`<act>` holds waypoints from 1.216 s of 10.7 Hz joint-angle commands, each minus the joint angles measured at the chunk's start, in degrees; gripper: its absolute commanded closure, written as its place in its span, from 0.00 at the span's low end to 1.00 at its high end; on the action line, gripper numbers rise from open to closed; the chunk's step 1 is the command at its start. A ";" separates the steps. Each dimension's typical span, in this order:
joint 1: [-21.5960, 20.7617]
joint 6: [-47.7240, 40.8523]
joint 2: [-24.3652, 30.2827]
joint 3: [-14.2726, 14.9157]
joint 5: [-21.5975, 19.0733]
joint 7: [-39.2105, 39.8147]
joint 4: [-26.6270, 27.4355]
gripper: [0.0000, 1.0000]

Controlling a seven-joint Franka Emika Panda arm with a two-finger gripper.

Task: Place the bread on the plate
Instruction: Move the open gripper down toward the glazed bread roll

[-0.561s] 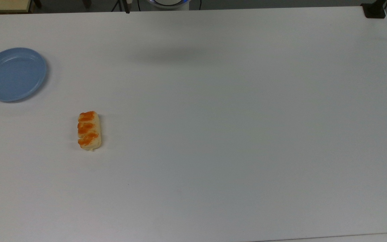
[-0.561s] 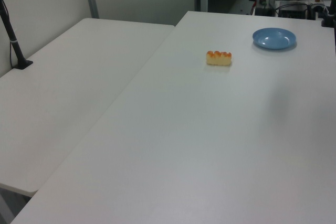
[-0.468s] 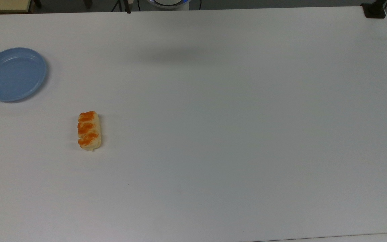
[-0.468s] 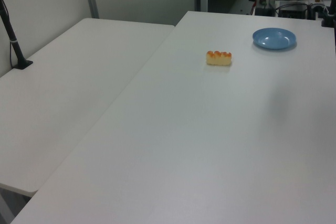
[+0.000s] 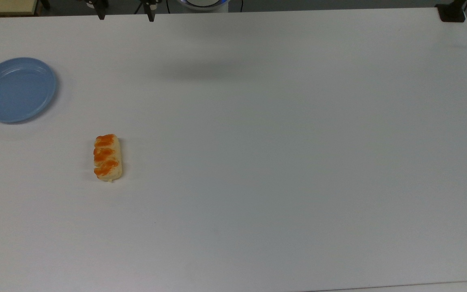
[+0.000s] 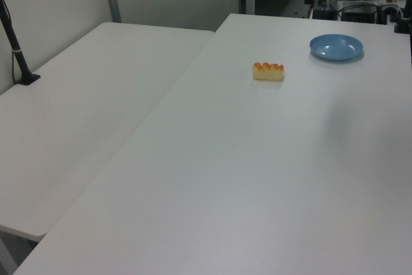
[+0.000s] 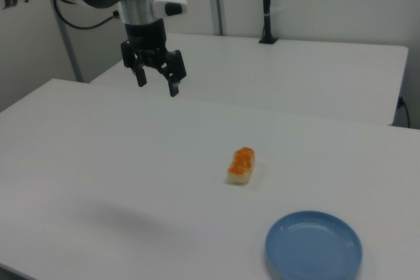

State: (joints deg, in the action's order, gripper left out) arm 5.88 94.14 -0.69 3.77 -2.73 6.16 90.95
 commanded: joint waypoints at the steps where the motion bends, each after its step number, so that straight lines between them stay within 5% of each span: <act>1: -0.35 1.31 0.33 0.45 0.62 1.05 0.37 0.00; 5: 2.11 7.17 -2.47 0.53 3.16 6.91 0.81 0.00; 13: 4.31 25.54 -19.60 1.41 5.53 6.68 0.98 0.00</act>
State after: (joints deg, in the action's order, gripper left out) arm 10.47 115.82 -17.13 4.87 1.05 12.92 92.10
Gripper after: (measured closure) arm 0.000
